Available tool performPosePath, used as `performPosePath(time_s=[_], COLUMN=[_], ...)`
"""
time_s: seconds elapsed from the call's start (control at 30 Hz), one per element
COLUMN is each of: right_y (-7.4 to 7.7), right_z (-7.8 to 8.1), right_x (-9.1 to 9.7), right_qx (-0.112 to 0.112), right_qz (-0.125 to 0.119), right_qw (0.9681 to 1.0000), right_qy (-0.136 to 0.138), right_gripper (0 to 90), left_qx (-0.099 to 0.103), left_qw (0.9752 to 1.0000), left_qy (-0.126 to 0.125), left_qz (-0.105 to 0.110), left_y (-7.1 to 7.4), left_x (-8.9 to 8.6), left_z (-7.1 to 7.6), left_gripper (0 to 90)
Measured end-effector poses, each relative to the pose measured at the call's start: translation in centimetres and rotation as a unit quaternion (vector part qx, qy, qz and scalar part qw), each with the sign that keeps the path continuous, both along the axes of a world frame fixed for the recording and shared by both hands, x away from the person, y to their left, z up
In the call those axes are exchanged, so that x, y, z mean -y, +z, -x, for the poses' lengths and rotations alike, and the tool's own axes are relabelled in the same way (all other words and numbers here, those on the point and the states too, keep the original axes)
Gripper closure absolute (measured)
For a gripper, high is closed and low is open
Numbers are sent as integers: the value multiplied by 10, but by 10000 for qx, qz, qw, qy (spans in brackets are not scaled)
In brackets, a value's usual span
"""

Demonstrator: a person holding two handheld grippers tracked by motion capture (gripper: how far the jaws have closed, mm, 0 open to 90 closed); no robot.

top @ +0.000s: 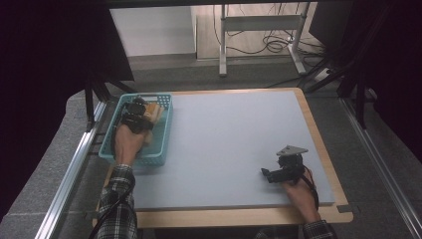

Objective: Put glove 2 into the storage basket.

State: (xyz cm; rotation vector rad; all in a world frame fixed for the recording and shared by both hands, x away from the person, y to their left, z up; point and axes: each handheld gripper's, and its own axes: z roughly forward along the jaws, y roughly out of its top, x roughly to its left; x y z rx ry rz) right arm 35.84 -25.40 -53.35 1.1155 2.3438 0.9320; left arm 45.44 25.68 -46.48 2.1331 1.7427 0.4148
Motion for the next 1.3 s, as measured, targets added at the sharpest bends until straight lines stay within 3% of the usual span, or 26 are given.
performPosePath(time_s=[0.3,0.43,0.53,0.6,0.67,0.83,1.0,1.1,1.2,1.3], right_y=[0,0,0,0,0,0,0,0,0,0], right_z=[0,0,0,0,0,0,0,0,0,0], right_x=[0,0,0,0,0,0,0,0,0,0], right_qx=[2,1,8,-1,7,8,3,10,9,11], right_qz=[-1,-3,2,-4,2,4,1,5,3,7], right_qw=[10000,10000,10000,10000,10000,10000,10000,10000,10000,10000], right_qy=[3,4,12,3,11,12,6,13,14,19], right_gripper=[5,5,6,5,6,5,5,5,6,6], left_qx=[-399,-722,-828,-724,-585,-108,116,191,206,284], left_qw=[9991,9974,9962,9960,9964,9961,9969,9969,9956,9939], left_qy=[-149,7,95,-14,-85,-191,-238,-221,-222,-259], left_qz=[62,-16,264,514,602,854,737,727,883,1035], left_y=[-33,-41,-38,-29,-19,9,14,13,14,17], left_x=[17,18,8,2,0,-10,-14,-14,-13,-11], left_z=[-25,-32,-30,-25,-20,-9,-2,-1,1,3], left_gripper=[539,395,244,186,134,185,360,416,397,309])
